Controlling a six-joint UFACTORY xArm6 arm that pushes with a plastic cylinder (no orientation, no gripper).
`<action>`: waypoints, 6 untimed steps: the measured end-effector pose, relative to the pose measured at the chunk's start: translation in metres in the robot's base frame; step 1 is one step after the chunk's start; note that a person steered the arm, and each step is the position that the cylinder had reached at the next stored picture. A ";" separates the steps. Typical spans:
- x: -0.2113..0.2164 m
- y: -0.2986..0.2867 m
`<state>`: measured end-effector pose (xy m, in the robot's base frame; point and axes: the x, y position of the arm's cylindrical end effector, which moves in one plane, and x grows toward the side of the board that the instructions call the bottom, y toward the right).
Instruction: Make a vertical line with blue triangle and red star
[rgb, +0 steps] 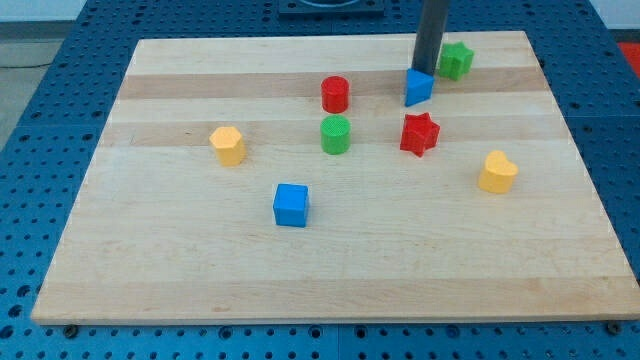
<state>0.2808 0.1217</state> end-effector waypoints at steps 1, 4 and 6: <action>0.000 -0.010; 0.003 -0.011; 0.010 -0.011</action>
